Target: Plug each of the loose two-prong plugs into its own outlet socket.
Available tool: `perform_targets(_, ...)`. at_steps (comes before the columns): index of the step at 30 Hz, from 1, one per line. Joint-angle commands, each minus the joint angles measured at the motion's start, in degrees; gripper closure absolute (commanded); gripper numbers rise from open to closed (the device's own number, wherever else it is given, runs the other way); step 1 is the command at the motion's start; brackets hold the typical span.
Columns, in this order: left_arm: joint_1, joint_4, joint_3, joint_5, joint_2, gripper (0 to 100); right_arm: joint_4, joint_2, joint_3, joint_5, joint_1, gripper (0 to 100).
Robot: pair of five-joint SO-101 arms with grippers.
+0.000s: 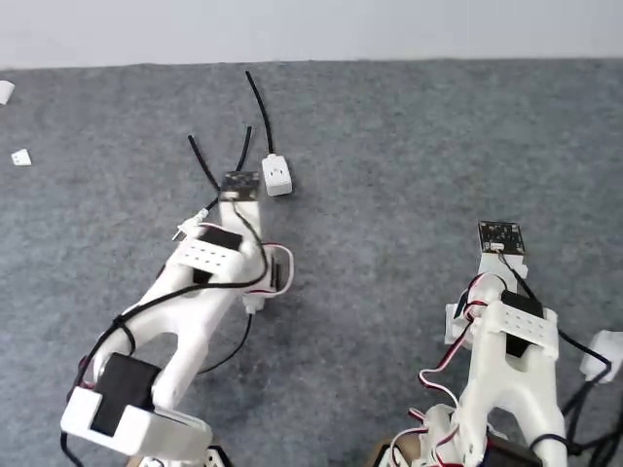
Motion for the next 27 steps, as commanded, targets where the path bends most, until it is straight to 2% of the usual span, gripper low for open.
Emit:
perform_targets(1, -2.81, 0.0, 0.66, 2.55, -3.08, 62, -0.75, 0.13, -3.52, 0.53, -0.66, 98.8)
perform_targets(2, -2.99, 0.79, 0.75, 0.62, -3.08, 57, -0.75, 0.13, -3.52, 0.53, -0.66, 98.8)
perform_targets(4, -3.6, 3.25, 0.13, -3.96, -3.87, 55, -0.75, 0.13, -3.52, 0.53, -0.66, 98.8)
perform_targets(10, -10.11, 6.86, 1.01, -5.89, -16.7, 67, -0.75, 0.13, -3.52, 0.53, -0.66, 98.8)
perform_targets(13, -10.02, 6.68, 4.09, -9.49, -25.85, 75, -0.75, 0.13, -3.52, 0.35, -0.66, 98.8)
perform_targets(16, -5.27, 6.42, 9.1, -14.07, -33.67, 86, -0.75, 0.22, -3.52, 0.35, -0.66, 98.8)
perform_targets(19, 3.87, 6.15, 14.37, -22.07, -37.98, 98, -0.75, 0.22, -3.43, 0.35, -0.66, 98.8)
perform_targets(22, 10.02, 2.73, 17.8, -24.53, -38.51, 98, -0.66, 0.22, -3.43, 0.35, -0.66, 98.8)
perform_targets(27, 11.52, -4.92, 18.68, -23.38, -35.6, 98, -0.48, 0.22, -3.43, 0.35, -0.66, 98.8)
